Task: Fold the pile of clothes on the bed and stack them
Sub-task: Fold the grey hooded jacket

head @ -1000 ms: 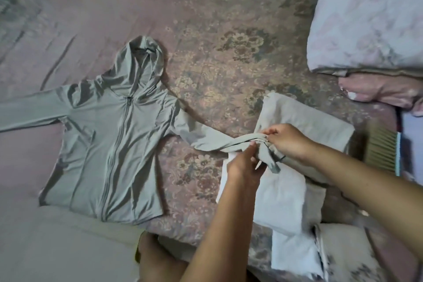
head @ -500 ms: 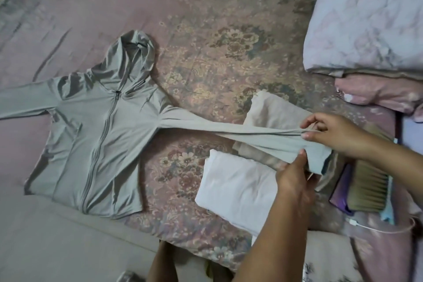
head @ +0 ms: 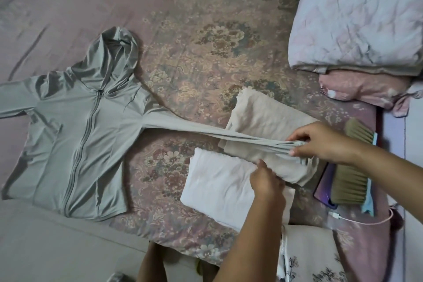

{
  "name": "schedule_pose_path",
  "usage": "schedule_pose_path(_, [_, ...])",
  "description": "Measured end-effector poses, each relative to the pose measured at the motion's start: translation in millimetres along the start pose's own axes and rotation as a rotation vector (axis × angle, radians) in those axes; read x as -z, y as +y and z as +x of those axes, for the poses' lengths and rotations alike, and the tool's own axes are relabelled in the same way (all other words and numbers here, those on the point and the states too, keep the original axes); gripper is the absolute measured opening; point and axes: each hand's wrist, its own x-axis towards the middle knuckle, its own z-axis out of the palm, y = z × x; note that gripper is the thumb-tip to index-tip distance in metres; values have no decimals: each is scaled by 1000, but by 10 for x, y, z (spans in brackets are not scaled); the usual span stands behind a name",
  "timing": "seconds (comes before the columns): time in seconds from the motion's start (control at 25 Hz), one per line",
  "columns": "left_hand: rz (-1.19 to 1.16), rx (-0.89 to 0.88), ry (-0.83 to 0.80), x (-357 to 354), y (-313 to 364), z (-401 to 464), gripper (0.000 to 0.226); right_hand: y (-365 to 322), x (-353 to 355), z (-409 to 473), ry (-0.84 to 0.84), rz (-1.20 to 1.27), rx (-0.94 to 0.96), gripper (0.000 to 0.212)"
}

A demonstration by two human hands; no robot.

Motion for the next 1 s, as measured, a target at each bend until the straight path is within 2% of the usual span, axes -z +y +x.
schedule_pose_path(0.12, [-94,-124,-152,-80,90,-184,47,-59,-32,-64,59,40,32,17])
schedule_pose_path(0.2, [-92,-128,-198,-136,113,-253,38,-72,-48,-100,7,73,40,17])
schedule_pose_path(0.32, [-158,-88,-137,-172,131,-241,9,-85,-33,-142,-1,201,68,11])
schedule_pose_path(0.44, [-249,-72,-156,-179,148,-273,10,4,-17,-92,87,420,-66,9])
schedule_pose_path(0.56, [-246,-73,-172,-173,119,-301,11,97,-97,-28,-63,428,-198,18])
schedule_pose_path(0.64, [-215,-73,-145,-152,106,-285,12,96,-130,3,-65,466,-216,14])
schedule_pose_path(0.72, [-181,-74,-110,-123,99,-271,17,82,-116,26,0,425,-202,12])
schedule_pose_path(0.8, [-152,-69,-63,-97,79,-257,18,107,-74,72,140,371,-182,14])
schedule_pose_path(0.88, [-121,-57,-30,-71,47,-254,23,119,-26,121,277,435,-180,16])
schedule_pose_path(1.0, [-75,-17,-51,-50,-17,-249,32,135,9,169,319,591,-223,19])
